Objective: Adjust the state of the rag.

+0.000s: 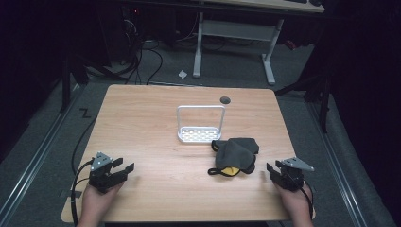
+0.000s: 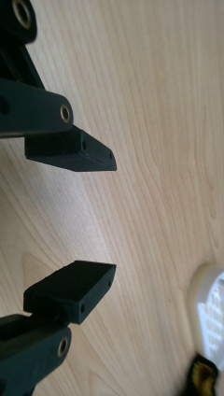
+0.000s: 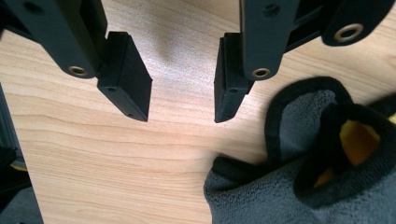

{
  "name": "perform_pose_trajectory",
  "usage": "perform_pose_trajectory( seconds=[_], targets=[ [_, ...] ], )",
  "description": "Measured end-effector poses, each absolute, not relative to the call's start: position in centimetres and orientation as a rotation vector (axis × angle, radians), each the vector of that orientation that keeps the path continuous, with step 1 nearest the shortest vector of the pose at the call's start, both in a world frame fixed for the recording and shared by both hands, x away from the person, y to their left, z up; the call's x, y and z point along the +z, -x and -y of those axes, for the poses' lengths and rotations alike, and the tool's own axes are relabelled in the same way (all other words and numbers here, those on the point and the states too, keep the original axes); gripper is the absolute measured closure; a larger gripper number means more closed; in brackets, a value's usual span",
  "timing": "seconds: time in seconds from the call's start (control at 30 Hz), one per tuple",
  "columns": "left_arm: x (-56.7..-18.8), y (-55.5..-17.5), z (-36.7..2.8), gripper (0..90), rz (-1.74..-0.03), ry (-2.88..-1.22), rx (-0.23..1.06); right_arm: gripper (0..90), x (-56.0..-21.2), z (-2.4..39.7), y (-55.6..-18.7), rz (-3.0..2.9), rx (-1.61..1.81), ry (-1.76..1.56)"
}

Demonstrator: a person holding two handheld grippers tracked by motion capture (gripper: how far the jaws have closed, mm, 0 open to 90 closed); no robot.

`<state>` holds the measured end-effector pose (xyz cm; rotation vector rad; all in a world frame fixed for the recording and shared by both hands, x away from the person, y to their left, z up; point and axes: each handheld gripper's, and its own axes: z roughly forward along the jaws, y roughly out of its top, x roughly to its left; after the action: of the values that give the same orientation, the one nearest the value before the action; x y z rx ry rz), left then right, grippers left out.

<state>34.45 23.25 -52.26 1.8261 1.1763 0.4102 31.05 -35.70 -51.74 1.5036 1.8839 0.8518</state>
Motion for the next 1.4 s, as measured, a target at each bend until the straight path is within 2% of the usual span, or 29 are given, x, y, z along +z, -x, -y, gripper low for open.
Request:
perform_pose_trajectory(
  seconds=[0.67,0.7,0.77,0.8,0.83,0.97,1.17,1.23,1.4],
  targets=[
    [-52.9,-34.8,-22.3,43.5,-1.182,-1.845,0.377,55.8,-51.0,35.9,-30.5,-1.861,0.909,-1.477],
    [-52.9,-34.8,-22.3,43.6,-1.182,-1.843,0.375,56.8,-50.5,35.7,-30.5,-1.856,0.935,-1.462],
    [-53.0,-34.8,-22.3,43.6,-1.183,-1.841,0.378,68.3,-49.7,35.4,-30.6,-1.864,0.97,-1.446],
    [-53.0,-34.8,-22.3,43.6,-1.183,-1.841,0.377,68.3,-49.7,35.4,-30.6,-1.864,0.97,-1.446],
    [-53.0,-34.7,-22.3,43.5,-1.185,-1.841,0.376,87.6,-48.7,34.9,-30.9,-1.868,0.998,-1.418],
    [-53.2,-34.9,-22.2,43.4,-1.179,-1.855,0.374,90.0,-47.5,34.0,-31.9,-1.874,1.02,-1.387],
    [-53.2,-34.9,-22.0,43.1,-1.171,-1.861,0.367,89.8,-46.9,31.6,-36.1,-1.916,0.995,-1.365],
    [-53.2,-34.9,-22.0,43.1,-1.169,-1.864,0.367,90.0,-47.7,30.7,-38.2,-1.975,0.956,-1.39],
    [-53.2,-34.7,-22.1,43.1,-1.165,-1.862,0.364,90.0,-50.3,30.1,-39.4,-2.068,0.896,-1.435]
  ],
)
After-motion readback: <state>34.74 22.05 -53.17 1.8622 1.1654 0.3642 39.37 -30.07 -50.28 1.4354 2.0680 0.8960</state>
